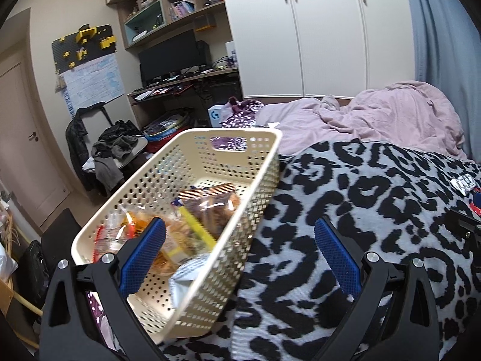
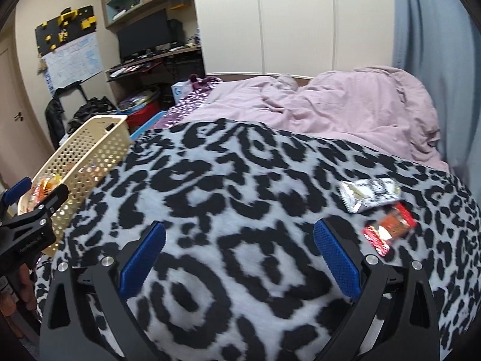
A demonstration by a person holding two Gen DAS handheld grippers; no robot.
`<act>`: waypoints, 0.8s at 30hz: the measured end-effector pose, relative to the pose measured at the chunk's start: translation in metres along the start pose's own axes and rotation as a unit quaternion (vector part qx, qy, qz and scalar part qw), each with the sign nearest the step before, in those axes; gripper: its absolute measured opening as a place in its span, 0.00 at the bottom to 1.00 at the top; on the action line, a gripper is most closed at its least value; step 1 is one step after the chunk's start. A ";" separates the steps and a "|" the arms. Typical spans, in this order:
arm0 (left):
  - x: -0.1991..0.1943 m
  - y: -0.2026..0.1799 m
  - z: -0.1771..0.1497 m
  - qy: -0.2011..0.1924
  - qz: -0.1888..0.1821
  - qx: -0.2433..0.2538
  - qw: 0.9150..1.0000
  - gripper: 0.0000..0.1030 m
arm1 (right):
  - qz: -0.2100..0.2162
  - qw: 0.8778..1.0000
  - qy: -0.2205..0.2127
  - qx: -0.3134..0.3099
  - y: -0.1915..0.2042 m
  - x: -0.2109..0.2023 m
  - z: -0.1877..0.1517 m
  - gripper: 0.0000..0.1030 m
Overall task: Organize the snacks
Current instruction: 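Withdraw both grippers from the basket toward the silver and red packs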
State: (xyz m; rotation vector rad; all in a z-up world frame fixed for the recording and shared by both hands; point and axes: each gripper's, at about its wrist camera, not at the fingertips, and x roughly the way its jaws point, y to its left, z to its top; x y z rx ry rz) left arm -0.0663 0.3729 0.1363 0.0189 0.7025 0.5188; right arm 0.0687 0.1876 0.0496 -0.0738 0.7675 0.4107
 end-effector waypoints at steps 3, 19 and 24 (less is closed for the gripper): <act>0.000 -0.010 0.001 0.001 -0.009 0.009 1.000 0.98 | -0.011 1.000 0.001 0.006 -0.010 -0.002 -0.004 0.95; 0.002 -0.070 0.002 0.009 -0.059 0.054 0.997 0.98 | -0.044 0.998 -0.001 0.034 -0.045 -0.011 -0.016 0.95; 0.006 -0.085 0.002 0.016 -0.078 0.063 0.995 0.98 | -0.056 0.997 0.000 0.049 -0.060 -0.013 -0.018 0.95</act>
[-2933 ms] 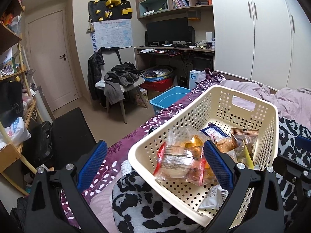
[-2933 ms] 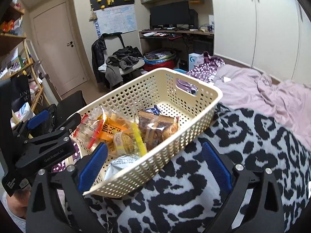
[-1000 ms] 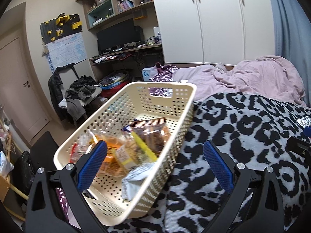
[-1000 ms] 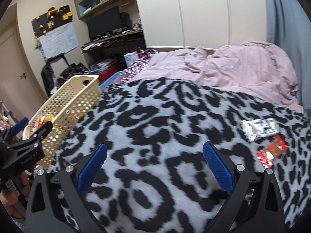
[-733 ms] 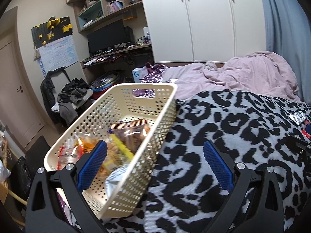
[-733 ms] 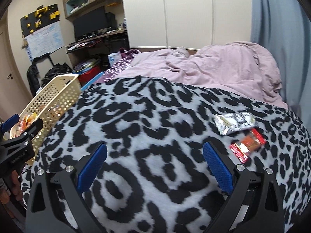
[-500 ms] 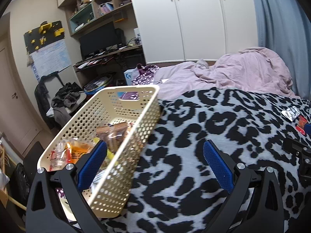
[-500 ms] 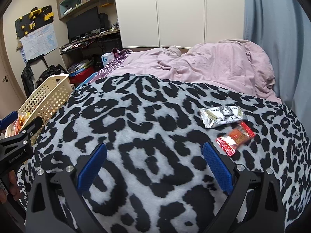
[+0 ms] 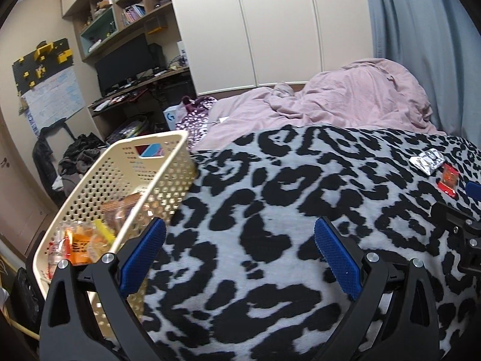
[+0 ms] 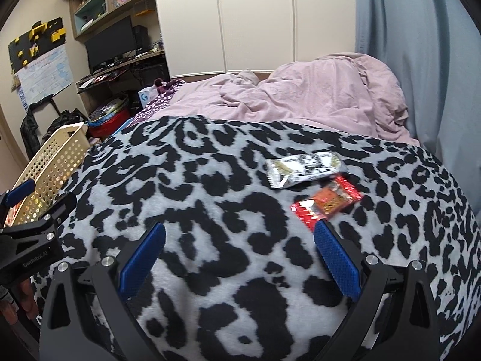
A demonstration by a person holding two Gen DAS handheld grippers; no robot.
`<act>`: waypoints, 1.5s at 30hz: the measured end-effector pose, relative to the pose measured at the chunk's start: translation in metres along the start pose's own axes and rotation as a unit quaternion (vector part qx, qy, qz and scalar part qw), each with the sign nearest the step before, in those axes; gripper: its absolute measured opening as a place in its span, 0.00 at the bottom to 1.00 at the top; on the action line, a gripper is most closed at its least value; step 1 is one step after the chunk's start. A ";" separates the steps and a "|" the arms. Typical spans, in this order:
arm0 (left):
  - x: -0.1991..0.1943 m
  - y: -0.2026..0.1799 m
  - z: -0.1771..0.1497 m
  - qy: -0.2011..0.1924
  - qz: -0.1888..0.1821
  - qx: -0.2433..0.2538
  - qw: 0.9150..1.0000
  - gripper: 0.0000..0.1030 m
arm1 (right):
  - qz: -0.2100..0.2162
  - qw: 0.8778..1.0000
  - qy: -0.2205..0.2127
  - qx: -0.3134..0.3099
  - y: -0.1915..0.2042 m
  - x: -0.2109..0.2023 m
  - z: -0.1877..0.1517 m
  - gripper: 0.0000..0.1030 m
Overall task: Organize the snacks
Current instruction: 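Withdraw both grippers from the basket toward the silver and red packs, then close the right gripper on the red candy pack while the left lowers onto the silver wrapper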
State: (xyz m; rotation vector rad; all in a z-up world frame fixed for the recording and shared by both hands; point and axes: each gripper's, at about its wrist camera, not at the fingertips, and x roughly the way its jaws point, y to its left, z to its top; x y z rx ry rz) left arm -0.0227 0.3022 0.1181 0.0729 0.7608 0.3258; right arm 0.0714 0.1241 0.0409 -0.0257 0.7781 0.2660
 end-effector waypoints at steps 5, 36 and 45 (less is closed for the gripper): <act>0.006 -0.013 0.003 0.005 -0.014 0.006 1.000 0.98 | -0.015 1.000 -0.002 0.023 -0.023 -0.002 0.001 0.95; 0.021 -0.020 0.007 0.005 -0.058 0.004 0.998 0.98 | -0.077 0.993 0.073 0.049 -0.068 0.060 0.034 0.65; 0.023 -0.017 0.012 0.008 -0.065 0.005 0.998 0.98 | -0.077 0.994 0.075 0.025 -0.072 0.053 0.033 0.42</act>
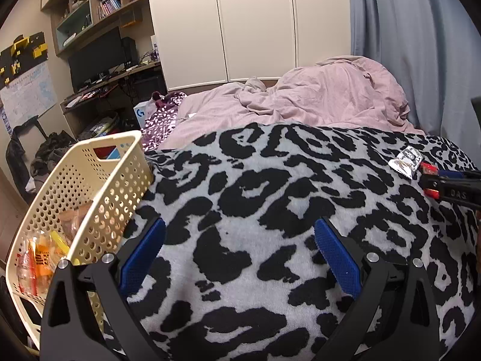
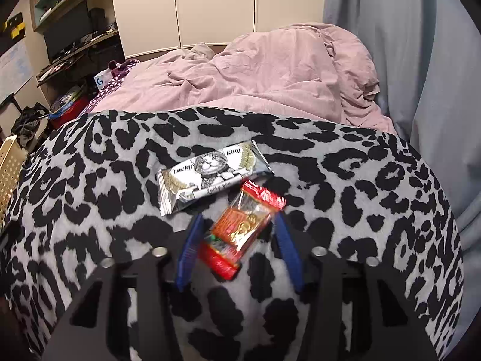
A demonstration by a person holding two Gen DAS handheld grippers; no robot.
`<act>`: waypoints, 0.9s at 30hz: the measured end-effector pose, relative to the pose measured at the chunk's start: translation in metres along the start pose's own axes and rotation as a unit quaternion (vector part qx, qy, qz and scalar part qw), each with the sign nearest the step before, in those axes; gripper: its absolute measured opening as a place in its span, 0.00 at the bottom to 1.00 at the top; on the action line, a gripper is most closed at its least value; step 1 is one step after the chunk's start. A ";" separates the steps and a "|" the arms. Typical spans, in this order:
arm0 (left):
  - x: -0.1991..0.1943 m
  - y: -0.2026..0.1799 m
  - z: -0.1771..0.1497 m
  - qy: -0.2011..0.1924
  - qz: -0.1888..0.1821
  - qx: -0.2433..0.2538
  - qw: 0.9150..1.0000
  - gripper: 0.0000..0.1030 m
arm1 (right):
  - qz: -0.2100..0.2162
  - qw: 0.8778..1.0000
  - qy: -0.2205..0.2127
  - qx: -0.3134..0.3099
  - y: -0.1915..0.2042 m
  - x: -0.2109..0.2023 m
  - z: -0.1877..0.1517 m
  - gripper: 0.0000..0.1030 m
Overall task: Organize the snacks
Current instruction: 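Close the right gripper on the red candy pack while the left lowers onto the silver wrapper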
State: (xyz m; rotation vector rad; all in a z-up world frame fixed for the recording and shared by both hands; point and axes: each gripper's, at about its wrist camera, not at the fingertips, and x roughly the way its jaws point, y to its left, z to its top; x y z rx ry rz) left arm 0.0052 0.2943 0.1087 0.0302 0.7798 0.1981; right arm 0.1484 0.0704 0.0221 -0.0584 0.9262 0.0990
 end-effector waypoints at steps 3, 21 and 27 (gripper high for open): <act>-0.004 -0.002 0.005 -0.006 -0.001 0.003 1.000 0.98 | 0.004 1.000 -0.001 0.002 -0.007 -0.005 -0.006 0.36; 0.010 -0.098 0.049 -0.001 -0.109 0.094 0.990 0.98 | 0.024 0.999 -0.011 0.026 -0.046 -0.014 -0.019 0.29; 0.032 -0.147 0.058 0.039 -0.179 0.147 0.972 0.85 | 0.037 0.999 -0.012 0.026 -0.050 -0.014 -0.021 0.29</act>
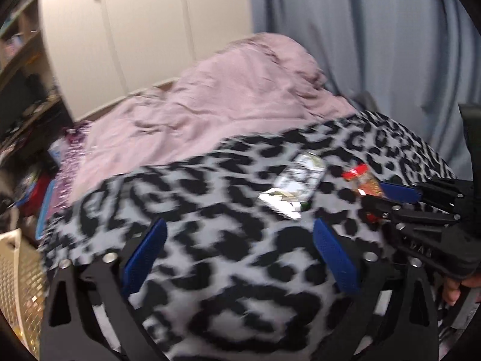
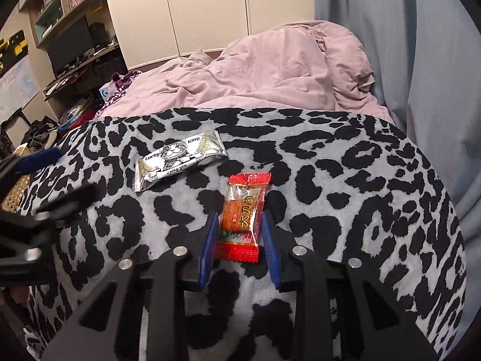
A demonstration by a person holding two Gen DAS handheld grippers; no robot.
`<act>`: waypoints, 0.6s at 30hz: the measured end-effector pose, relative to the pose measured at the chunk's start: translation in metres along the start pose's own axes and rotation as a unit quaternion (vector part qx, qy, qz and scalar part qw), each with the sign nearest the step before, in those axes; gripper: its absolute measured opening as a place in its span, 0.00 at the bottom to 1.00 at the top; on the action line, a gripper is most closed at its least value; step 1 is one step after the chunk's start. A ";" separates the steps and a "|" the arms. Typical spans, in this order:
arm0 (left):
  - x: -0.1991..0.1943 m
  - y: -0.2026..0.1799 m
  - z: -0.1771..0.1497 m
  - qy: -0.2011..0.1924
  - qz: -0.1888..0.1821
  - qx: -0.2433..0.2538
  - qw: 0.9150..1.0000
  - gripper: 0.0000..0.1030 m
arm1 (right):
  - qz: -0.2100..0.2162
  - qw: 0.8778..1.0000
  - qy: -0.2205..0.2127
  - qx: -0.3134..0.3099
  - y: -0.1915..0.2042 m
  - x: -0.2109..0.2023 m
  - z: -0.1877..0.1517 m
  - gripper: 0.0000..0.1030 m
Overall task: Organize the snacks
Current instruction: 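Close the right gripper on the red candy pack while the left lowers onto the silver wrapper, then close the left gripper on the silver wrapper and lift both packs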
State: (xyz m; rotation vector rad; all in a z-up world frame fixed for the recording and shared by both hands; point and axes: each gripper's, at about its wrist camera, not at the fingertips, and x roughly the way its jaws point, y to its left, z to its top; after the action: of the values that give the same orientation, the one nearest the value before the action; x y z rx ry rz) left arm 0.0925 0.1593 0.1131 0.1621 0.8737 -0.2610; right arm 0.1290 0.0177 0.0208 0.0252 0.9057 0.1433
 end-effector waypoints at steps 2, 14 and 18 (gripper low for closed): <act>0.013 -0.009 0.005 0.017 -0.016 0.011 1.000 0.79 | 0.005 1.000 0.000 0.001 -0.002 0.000 0.000 0.29; 0.060 -0.031 0.030 0.057 -0.061 0.052 0.995 0.53 | 0.021 1.000 -0.008 0.006 -0.008 -0.002 -0.004 0.29; 0.068 -0.038 0.033 0.058 -0.065 0.065 0.994 0.53 | 0.024 1.000 -0.008 0.007 -0.008 -0.003 -0.004 0.30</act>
State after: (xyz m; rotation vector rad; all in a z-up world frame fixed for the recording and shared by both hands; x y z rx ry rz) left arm 0.1470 0.1041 0.0803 0.2440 0.9853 -0.4348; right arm 0.1256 0.0095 0.0200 0.0603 0.8912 0.1805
